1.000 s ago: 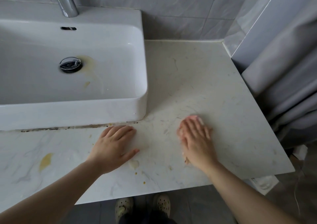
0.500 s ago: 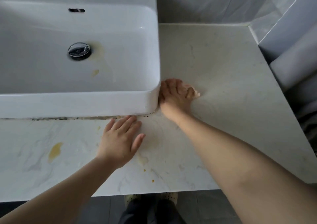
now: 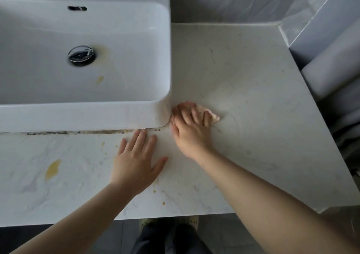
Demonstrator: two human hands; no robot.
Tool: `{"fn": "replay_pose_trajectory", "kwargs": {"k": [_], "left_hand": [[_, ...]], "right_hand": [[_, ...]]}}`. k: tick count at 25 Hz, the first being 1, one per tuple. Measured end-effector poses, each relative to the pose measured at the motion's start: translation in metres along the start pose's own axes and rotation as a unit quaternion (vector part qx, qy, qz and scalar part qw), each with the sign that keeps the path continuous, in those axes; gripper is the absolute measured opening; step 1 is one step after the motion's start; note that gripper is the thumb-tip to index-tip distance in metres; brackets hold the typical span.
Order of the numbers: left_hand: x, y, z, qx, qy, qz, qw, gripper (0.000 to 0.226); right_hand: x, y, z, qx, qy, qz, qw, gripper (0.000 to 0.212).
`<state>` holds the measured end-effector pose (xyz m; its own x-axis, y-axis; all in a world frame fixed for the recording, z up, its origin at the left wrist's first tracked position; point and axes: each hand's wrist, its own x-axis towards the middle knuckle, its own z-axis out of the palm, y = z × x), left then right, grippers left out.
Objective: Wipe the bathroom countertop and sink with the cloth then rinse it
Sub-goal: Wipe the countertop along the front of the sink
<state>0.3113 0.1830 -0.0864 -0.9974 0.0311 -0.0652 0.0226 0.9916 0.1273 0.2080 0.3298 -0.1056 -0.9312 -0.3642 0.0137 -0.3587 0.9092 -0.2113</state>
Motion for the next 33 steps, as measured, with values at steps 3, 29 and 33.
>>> {"fn": "replay_pose_trajectory", "kwargs": {"k": [3,29,33], "left_hand": [[0.006,0.018,0.003,-0.009,-0.006,-0.063,0.998,0.063],[0.024,0.1,0.012,0.023,-0.106,-0.107,0.988,0.093],[0.022,0.097,0.01,0.042,-0.11,-0.091,0.989,0.098]], "right_hand": [[-0.02,0.071,-0.015,-0.029,-0.009,0.013,0.999,0.052],[-0.125,0.112,-0.032,-0.024,-0.002,-0.011,1.0,0.056],[-0.157,0.227,-0.051,0.011,0.024,0.277,0.961,0.066]]}}
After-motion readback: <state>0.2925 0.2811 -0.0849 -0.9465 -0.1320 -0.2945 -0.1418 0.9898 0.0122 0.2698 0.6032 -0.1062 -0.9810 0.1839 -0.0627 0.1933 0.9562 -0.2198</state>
